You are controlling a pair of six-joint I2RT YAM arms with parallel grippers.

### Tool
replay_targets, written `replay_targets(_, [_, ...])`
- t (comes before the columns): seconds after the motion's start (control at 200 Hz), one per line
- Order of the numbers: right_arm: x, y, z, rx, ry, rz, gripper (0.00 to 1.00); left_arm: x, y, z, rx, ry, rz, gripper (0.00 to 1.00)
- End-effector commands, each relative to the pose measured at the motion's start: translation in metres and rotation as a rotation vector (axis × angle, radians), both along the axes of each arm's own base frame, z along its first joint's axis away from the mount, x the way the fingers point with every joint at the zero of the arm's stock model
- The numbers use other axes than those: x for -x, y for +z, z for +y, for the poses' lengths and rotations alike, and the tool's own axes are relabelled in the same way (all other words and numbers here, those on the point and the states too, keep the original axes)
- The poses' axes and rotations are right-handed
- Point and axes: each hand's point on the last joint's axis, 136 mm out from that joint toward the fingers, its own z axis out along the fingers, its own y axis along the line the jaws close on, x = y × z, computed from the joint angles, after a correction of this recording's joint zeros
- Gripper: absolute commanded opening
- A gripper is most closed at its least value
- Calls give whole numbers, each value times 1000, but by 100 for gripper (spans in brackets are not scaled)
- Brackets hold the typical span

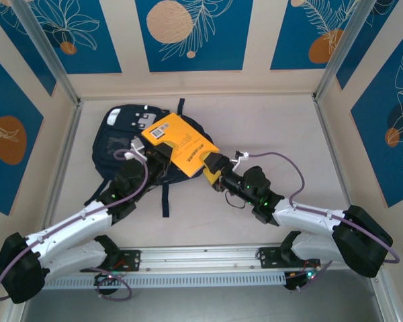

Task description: Pack the student bag

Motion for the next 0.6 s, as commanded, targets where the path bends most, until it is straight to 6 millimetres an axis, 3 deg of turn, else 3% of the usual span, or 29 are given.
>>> replay_targets(0.0, [-3,33,5,-59,2,-84,97,4,38,-6,81,-33,-74,0])
replay_targets(0.3, [-13,84,1,-73,-20,-235,83,11,10,-10,32,-60,7,0])
replay_targets(0.41, [-14,89,3,-34,-15,-279,73,12,-2,-13,23,-68,51,0])
replay_targets(0.47, [-14,87,4,-14,-18,-290,62,12,-6,-15,23,-75,74,0])
replay_targets(0.595, [-17,72,-1,51,-53,-268,27,13,-18,-27,3,-123,141,0])
